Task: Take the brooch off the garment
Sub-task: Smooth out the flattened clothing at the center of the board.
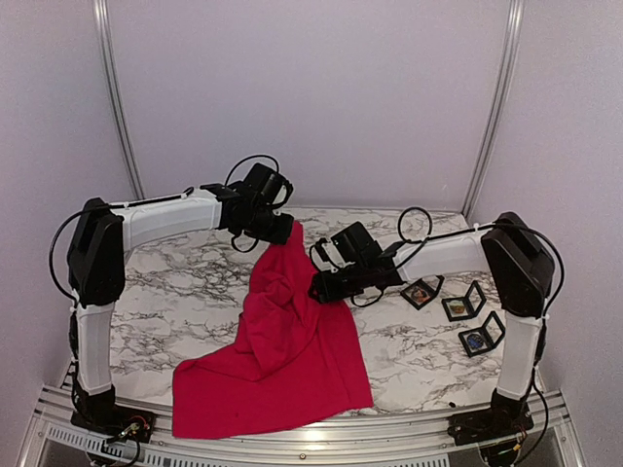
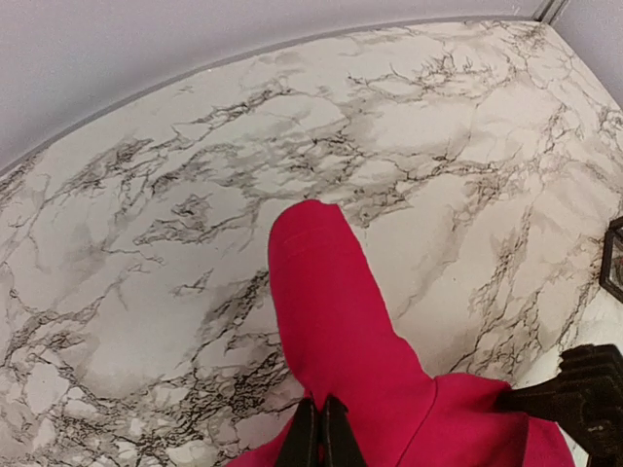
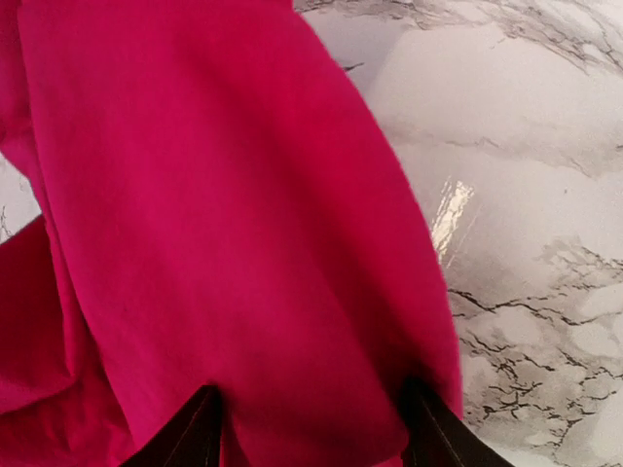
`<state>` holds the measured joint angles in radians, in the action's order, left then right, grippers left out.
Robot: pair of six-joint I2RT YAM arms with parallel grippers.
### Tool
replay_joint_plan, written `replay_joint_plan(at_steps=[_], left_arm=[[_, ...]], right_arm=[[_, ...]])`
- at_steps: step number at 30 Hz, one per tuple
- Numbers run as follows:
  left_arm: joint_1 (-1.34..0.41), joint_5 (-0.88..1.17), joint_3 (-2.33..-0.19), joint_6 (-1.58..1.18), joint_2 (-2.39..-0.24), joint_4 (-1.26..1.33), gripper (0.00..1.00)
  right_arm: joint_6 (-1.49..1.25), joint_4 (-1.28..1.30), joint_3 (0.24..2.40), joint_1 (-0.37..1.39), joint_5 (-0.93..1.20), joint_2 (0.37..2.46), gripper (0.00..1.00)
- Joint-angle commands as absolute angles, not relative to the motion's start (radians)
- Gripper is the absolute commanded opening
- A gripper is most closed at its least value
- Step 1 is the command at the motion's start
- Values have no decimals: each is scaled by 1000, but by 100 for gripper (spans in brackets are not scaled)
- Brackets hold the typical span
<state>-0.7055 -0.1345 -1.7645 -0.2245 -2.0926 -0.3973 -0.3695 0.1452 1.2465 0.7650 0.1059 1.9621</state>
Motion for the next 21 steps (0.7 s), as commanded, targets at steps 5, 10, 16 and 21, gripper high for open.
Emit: replay_joint_plan(at_steps=[5,10,16,21], left_arm=[[-636,-277,-1699,-240,-1944,-380,0],[-587,-306,-1615,-246,-1857,-366,0],[-545,-338,-1520,-260,-1764,-354,0],[-505,-343,-1460,-269,-1702,-329,0]], right_arm=[[-377,207,1286,788,60,2002,45],[-402,218,1280,787,20,1995,11],[-454,222,1267,775,-89,1948,0],[-487,177,1243,752,-142,1885,0]])
